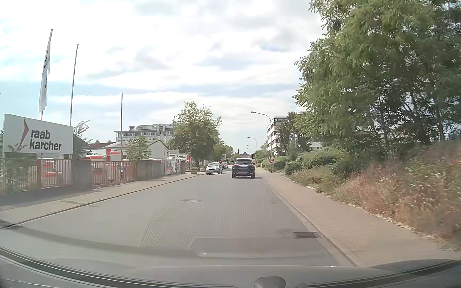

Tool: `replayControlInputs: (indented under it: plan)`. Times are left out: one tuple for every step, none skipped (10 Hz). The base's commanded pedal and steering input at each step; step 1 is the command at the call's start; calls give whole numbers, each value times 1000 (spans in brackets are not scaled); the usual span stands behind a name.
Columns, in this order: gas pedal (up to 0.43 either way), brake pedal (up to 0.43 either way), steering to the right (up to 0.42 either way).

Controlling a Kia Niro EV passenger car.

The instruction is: Follow the waypoints while adhering to traffic rules and regulations

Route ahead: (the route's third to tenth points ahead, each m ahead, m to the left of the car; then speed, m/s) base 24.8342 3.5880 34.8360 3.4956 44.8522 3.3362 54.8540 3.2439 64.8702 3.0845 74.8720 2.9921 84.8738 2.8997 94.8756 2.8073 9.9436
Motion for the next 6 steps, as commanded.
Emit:
replayControlInputs:
  plan:
    - [0, 24, 0]
    - [0, 24, 0]
    - [0, 24, 0]
    - [0, 18, 0]
    - [0, 18, 0]
    - [0, 18, 0]
